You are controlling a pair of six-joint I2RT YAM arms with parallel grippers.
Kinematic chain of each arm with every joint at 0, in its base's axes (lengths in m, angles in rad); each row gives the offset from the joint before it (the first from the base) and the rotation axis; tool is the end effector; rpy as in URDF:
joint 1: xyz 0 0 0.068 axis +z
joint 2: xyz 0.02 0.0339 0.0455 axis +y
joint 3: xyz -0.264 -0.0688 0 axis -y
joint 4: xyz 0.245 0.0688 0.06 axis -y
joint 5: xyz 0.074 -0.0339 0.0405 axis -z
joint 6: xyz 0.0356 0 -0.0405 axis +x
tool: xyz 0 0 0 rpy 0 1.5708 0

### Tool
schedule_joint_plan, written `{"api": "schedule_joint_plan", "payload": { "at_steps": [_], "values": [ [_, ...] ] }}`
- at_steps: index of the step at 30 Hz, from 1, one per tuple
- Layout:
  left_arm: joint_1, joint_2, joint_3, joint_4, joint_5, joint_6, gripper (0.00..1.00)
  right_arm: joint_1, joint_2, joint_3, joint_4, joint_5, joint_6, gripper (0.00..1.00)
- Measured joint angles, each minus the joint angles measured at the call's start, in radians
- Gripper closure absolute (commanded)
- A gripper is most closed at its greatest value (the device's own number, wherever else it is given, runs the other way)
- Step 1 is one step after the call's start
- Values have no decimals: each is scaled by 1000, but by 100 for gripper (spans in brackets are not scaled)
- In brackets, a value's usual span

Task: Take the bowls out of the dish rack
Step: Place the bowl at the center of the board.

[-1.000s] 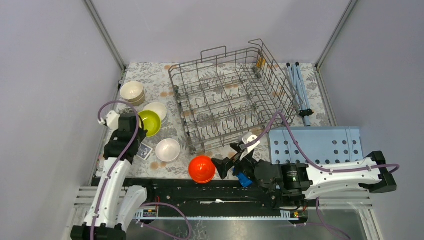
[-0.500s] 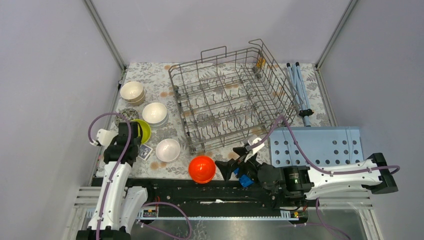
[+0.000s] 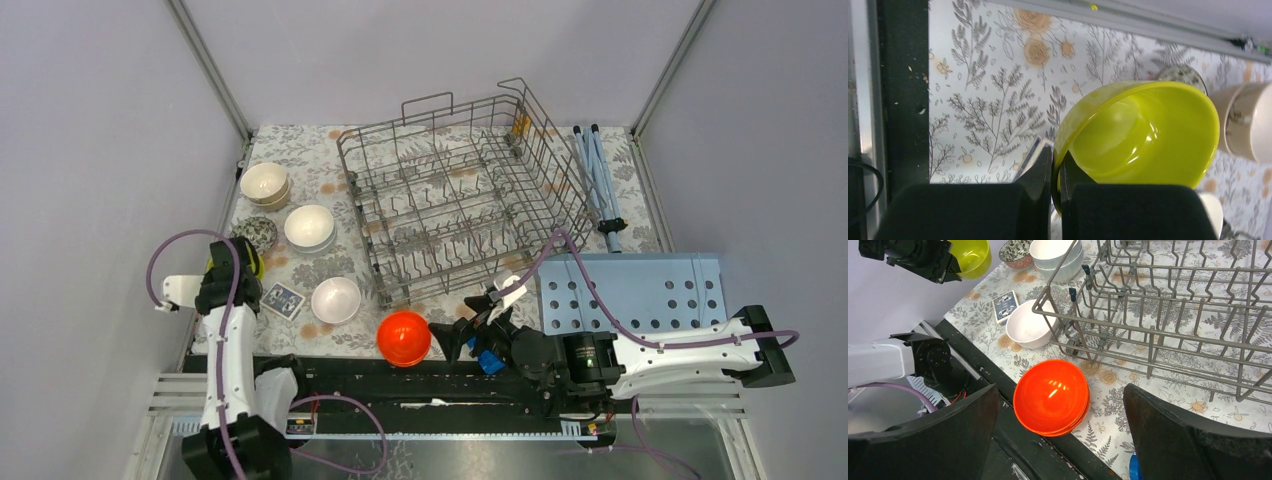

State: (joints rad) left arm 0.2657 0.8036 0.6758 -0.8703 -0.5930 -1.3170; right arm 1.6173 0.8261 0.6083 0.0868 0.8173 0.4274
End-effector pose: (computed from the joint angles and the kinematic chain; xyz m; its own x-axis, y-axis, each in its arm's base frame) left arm 0.1332 0.0569 0.2448 0.2900 -0.7530 -0.5907 -0.9130 -0.0327 -0.4066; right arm 0.0171 0.1918 0.3004 -0.2917 0.1675 -0.9417 -0.6551 0.6824 0.3243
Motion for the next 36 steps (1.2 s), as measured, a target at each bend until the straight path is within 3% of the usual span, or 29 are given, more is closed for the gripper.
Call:
{"api": "schedule_joint_plan", "payload": {
  "at_steps": [3, 13, 30, 34, 36],
  "values": [
    [92, 43, 0, 36, 26, 16, 100, 0, -1, 0, -3, -1, 6, 0],
    [254, 108, -131, 146, 145, 30, 100, 0, -6, 18, -113, -26, 40, 0],
    [316, 159, -192, 247, 227, -1, 100, 0, 2, 18, -154, -59, 91, 0],
    [332, 188, -192, 272, 234, -5, 82, 0, 1, 18, -157, -66, 100, 0],
    [340, 212, -195, 288, 251, 0, 78, 0, -2, 18, -157, -72, 106, 0]
  ]
}}
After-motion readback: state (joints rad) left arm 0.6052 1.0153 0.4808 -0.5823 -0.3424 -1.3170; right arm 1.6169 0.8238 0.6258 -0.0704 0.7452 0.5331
